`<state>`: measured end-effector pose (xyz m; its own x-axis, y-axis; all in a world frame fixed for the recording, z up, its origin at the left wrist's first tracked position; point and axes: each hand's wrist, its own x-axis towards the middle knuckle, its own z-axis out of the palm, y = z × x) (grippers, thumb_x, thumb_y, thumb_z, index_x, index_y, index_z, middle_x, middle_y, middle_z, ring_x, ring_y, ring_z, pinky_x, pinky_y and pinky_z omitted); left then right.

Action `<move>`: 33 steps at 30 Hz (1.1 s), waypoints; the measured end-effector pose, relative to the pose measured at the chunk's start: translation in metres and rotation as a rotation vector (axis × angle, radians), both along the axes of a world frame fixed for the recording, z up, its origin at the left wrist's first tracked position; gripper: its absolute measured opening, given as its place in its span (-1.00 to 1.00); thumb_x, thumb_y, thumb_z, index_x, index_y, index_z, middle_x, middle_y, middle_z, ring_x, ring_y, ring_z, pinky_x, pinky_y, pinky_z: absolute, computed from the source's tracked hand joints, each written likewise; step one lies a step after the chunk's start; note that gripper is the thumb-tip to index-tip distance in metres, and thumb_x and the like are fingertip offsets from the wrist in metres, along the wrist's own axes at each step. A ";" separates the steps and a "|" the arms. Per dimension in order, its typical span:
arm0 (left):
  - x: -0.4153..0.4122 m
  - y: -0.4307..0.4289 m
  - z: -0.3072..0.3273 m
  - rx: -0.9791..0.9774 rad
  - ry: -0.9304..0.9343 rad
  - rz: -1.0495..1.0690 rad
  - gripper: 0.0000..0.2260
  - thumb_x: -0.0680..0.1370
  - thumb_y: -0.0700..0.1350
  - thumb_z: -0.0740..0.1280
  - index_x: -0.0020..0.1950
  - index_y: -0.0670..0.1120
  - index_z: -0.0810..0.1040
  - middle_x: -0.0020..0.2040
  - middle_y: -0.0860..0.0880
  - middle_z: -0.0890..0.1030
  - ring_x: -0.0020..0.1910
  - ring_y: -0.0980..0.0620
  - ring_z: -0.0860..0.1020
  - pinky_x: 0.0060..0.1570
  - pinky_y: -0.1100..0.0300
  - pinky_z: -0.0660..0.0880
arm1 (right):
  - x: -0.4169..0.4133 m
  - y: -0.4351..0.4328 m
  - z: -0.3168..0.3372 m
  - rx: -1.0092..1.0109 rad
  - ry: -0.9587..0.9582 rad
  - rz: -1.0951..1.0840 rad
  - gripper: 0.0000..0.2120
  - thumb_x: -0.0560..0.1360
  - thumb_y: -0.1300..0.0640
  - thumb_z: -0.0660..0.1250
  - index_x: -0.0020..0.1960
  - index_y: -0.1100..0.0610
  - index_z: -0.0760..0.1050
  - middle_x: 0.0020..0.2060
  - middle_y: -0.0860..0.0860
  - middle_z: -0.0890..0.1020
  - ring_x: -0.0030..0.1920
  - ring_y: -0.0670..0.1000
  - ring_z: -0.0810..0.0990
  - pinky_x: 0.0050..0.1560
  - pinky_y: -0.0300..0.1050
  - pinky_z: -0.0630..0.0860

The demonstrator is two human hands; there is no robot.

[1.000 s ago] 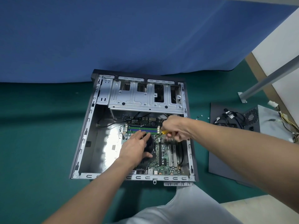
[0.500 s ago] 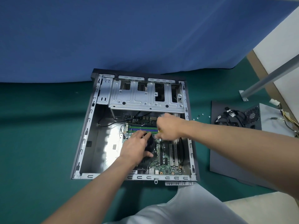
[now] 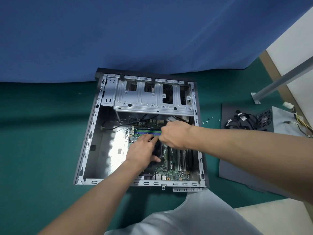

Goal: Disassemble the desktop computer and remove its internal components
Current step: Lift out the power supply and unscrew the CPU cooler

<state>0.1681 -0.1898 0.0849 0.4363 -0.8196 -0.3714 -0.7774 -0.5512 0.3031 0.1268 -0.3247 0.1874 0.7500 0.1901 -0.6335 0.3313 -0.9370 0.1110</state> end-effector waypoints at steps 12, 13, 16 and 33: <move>0.001 0.002 -0.001 -0.006 0.005 0.001 -0.18 0.43 0.23 0.39 0.56 0.01 0.12 0.51 -0.01 0.26 0.48 -0.04 0.22 0.38 0.04 0.32 | 0.005 -0.015 -0.019 0.469 0.317 -1.534 -0.80 0.59 0.30 0.08 0.16 0.30 0.39 -0.33 0.07 0.44 -0.50 -0.10 0.27 -0.56 -0.27 0.22; 0.001 0.002 -0.001 -0.008 0.001 0.002 -0.18 0.42 0.23 0.39 0.56 0.01 0.12 0.50 -0.01 0.27 0.48 -0.04 0.22 0.38 0.04 0.32 | 0.004 -0.012 -0.020 0.392 0.251 -1.361 -0.84 0.57 0.31 0.10 0.06 0.31 0.43 -0.29 0.07 0.46 -0.44 -0.06 0.35 -0.50 -0.24 0.30; 0.001 0.000 0.000 0.003 -0.015 -0.007 -0.19 0.42 0.24 0.39 0.56 0.01 0.13 0.51 -0.01 0.27 0.48 -0.05 0.23 0.36 0.05 0.32 | 0.000 -0.005 -0.010 0.086 0.067 -0.635 -0.88 0.53 0.26 0.18 -0.16 0.20 0.45 -0.16 0.10 0.58 -0.24 0.07 0.52 -0.25 -0.13 0.41; 0.005 -0.004 0.003 0.076 -0.161 -0.125 -0.13 0.39 0.37 0.31 0.55 -0.03 0.12 0.36 -0.05 0.36 0.35 -0.06 0.36 0.11 0.04 0.47 | 0.005 -0.019 -0.020 0.490 0.252 -1.592 -0.86 0.61 0.23 0.10 0.11 0.21 0.38 -0.34 0.09 0.49 -0.54 -0.08 0.29 -0.61 -0.27 0.23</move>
